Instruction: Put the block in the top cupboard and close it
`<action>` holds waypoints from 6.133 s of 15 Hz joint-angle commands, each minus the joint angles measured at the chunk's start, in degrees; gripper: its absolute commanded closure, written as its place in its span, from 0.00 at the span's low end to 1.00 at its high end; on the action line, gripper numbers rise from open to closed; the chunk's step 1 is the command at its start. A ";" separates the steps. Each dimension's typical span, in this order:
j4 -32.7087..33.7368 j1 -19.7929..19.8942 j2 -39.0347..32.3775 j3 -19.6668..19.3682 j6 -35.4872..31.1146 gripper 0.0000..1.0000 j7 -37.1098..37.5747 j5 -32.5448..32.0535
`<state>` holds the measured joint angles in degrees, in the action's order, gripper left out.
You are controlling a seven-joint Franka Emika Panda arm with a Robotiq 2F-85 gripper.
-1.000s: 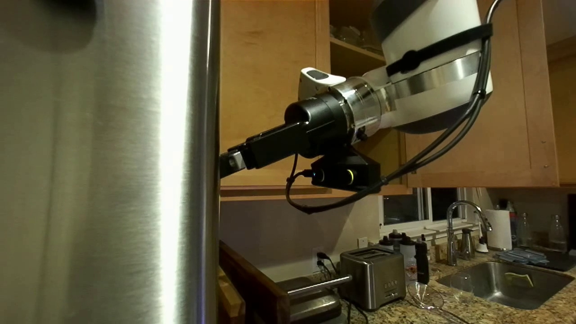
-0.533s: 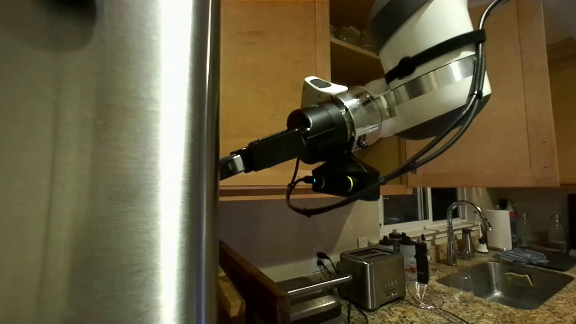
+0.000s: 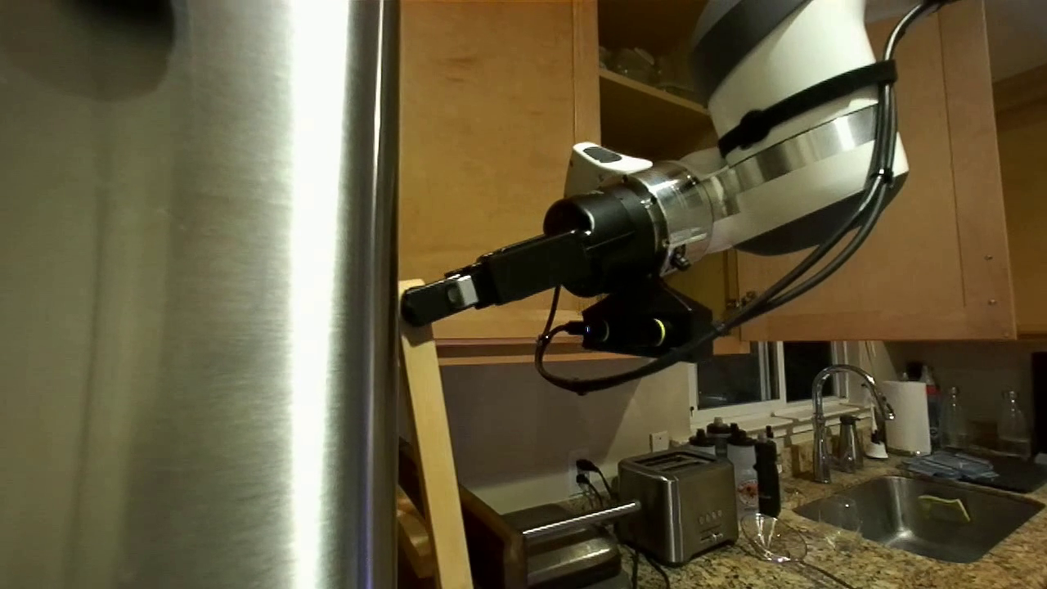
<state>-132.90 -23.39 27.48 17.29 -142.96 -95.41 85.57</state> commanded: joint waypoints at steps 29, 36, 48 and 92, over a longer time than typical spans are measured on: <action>2.69 4.78 9.58 -10.98 38.62 0.71 45.14 -71.16; 2.87 4.64 9.22 -11.09 38.67 0.90 44.92 -71.10; 15.17 7.52 6.34 -19.73 48.96 0.90 16.56 -88.85; 45.77 24.75 -24.47 -26.37 30.98 0.90 -27.50 -88.57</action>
<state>-89.62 -0.47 5.53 -9.57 -109.55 -120.01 -4.89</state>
